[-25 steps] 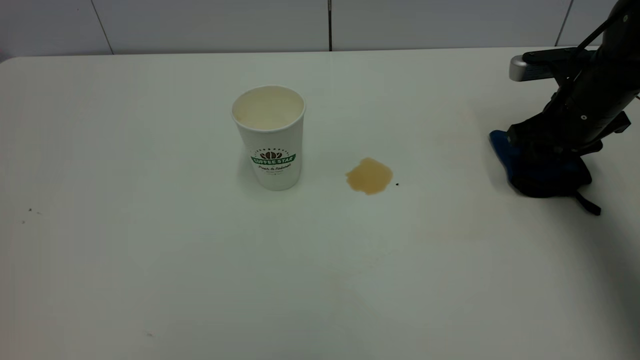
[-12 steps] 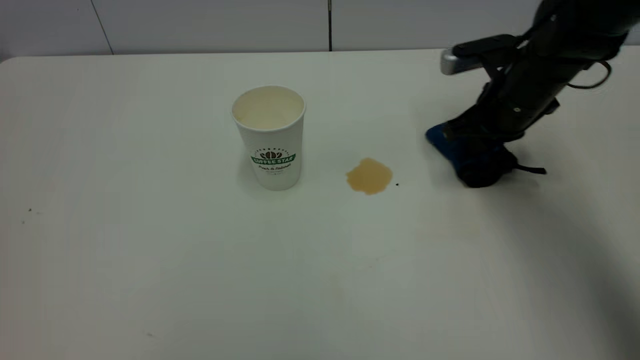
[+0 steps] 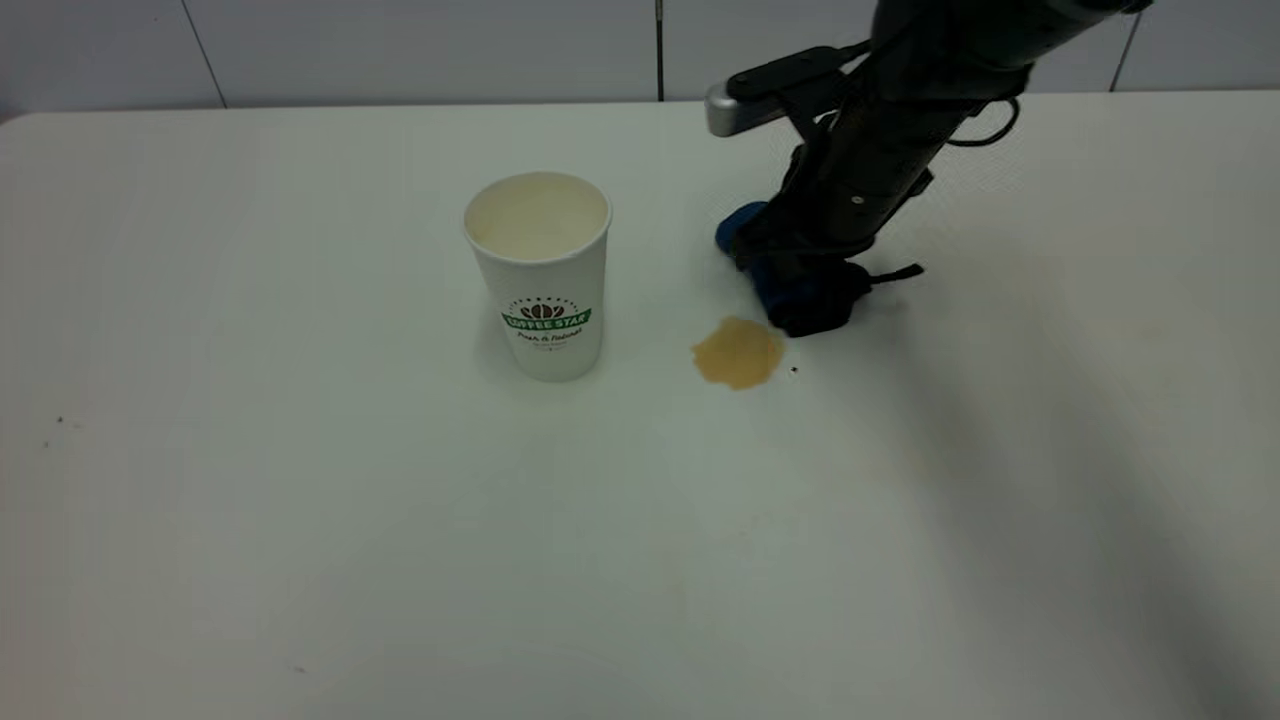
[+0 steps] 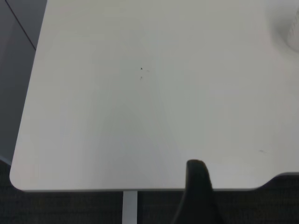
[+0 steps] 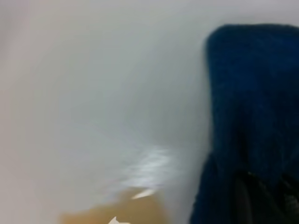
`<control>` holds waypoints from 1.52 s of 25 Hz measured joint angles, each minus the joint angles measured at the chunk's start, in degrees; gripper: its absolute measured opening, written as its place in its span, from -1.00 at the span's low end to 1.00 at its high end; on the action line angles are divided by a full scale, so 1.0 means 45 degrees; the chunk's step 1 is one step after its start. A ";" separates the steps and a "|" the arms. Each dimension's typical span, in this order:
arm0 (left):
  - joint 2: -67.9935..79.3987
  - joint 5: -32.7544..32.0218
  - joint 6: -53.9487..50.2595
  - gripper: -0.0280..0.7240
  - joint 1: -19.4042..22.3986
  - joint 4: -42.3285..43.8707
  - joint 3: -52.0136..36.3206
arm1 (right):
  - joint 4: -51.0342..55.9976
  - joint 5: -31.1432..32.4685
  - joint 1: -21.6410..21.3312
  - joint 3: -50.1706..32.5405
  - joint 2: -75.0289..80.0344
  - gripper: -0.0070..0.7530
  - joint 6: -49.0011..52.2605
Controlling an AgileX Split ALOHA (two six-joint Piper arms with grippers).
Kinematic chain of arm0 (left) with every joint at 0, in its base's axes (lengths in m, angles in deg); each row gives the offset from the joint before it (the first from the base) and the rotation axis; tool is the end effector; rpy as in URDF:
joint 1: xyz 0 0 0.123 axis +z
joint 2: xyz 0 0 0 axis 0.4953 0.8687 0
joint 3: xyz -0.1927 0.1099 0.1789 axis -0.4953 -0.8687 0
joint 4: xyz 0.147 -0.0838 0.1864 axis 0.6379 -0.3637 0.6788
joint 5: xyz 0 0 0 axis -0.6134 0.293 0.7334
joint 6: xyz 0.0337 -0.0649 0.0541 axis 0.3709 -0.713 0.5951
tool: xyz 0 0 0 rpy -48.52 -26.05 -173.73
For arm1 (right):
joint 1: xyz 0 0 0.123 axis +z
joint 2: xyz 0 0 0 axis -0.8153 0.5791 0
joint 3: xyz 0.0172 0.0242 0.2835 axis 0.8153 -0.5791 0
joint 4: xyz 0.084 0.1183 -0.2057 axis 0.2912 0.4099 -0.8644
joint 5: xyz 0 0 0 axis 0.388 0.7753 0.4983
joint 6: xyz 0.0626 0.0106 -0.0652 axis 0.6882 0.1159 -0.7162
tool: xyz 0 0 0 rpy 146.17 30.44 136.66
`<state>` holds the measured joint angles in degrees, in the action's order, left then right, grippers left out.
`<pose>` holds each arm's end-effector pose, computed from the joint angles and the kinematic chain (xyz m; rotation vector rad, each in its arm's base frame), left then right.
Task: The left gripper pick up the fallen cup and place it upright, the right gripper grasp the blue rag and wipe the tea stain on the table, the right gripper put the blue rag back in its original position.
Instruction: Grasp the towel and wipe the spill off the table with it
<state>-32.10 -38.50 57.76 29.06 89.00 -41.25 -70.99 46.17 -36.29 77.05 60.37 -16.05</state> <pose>-0.0082 0.0028 0.2672 0.0182 2.1073 0.0371 0.4785 0.1638 0.0039 -0.5959 2.5379 0.1415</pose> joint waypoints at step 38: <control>0.0000 0.0000 -0.0025 0.63 0.0000 0.0000 0.0000 | 0.1328 0.8568 0.1552 0.1406 -0.0302 -0.84 -0.0318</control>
<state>-32.10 -38.50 57.65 29.06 89.00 -41.25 -65.02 84.73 -29.30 83.38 59.01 -17.48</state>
